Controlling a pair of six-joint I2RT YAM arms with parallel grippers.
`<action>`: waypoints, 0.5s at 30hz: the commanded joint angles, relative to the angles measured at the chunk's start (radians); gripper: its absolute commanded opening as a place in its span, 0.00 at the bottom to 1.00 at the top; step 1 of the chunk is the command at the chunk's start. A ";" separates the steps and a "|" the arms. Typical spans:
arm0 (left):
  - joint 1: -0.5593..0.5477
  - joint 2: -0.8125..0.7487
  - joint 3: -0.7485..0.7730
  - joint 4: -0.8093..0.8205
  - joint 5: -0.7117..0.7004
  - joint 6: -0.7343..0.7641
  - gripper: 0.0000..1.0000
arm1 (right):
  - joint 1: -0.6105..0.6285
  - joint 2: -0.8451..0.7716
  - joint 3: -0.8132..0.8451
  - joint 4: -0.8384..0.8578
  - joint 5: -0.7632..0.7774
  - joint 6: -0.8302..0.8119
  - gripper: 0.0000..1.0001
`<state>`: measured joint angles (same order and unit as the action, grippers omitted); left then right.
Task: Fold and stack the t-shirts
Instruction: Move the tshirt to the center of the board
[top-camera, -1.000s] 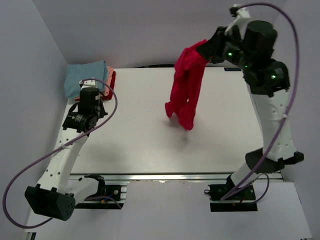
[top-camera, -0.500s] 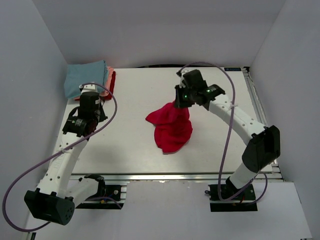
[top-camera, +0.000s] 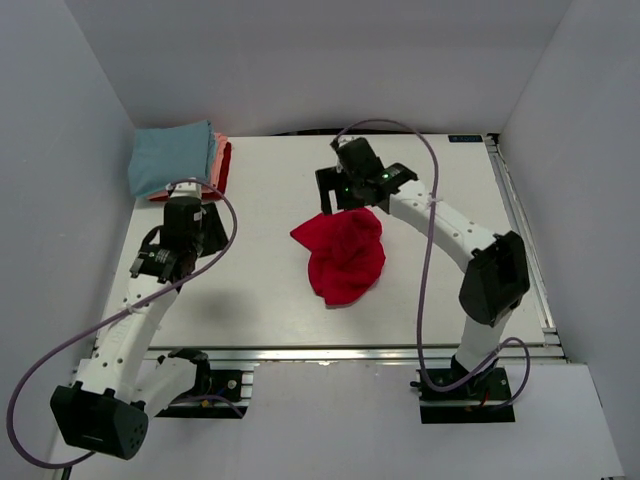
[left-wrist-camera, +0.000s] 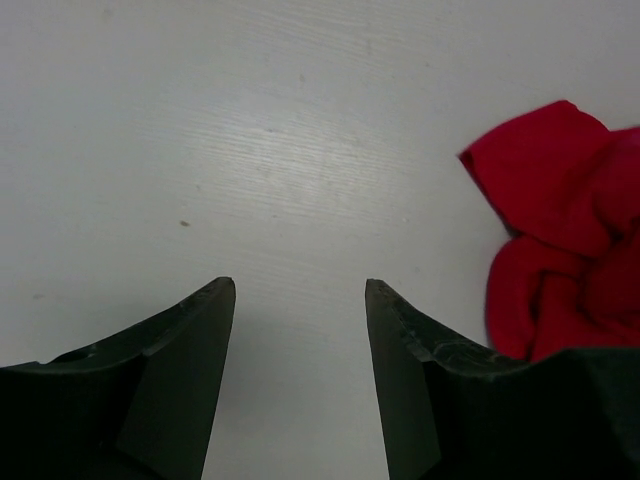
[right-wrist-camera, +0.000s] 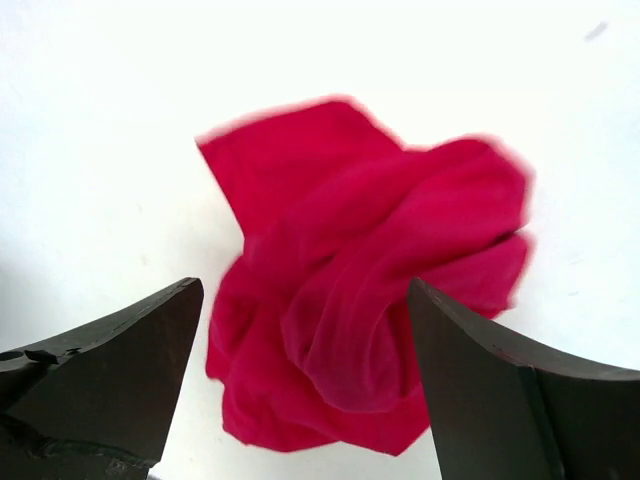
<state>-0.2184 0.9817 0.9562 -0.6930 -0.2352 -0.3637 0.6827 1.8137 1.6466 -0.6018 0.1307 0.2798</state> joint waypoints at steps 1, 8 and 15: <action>-0.009 -0.040 -0.082 0.105 0.190 -0.092 0.66 | -0.003 -0.114 0.059 -0.035 0.165 -0.013 0.89; -0.070 -0.052 -0.166 0.187 0.226 -0.176 0.67 | -0.014 -0.337 -0.112 -0.124 0.299 0.027 0.89; -0.232 0.020 -0.231 0.329 0.171 -0.265 0.67 | -0.015 -0.560 -0.364 -0.036 0.172 0.053 0.83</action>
<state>-0.3687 0.9714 0.7624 -0.4648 -0.0517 -0.5674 0.6678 1.3037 1.3350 -0.6758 0.3500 0.3099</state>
